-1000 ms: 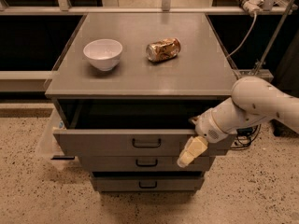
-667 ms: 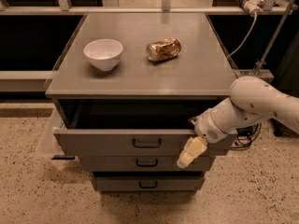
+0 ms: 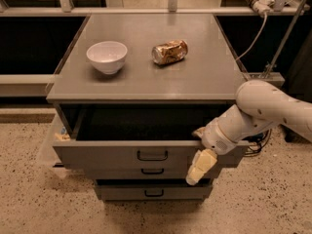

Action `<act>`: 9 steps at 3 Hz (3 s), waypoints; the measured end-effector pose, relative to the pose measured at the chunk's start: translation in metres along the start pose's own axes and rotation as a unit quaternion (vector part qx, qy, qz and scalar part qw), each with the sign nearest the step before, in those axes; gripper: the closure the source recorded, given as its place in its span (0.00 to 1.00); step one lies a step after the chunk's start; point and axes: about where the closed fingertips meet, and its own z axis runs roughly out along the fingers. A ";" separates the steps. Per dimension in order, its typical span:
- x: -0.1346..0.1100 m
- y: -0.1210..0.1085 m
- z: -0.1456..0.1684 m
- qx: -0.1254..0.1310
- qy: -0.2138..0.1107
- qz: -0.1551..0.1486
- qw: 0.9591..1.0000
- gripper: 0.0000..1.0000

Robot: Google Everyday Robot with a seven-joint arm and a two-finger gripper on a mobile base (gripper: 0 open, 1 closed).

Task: Open top drawer

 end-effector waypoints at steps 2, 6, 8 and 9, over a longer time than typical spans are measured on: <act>0.008 0.034 -0.002 -0.020 0.015 -0.010 1.000 0.00; 0.031 0.127 -0.025 -0.058 0.036 -0.030 0.997 0.00; 0.035 0.135 -0.050 0.003 0.032 -0.030 0.999 0.00; 0.035 0.137 -0.082 0.072 0.035 -0.027 0.996 0.00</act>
Offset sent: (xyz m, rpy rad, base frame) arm -0.2394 0.0005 0.0255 -0.1050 0.1779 0.2925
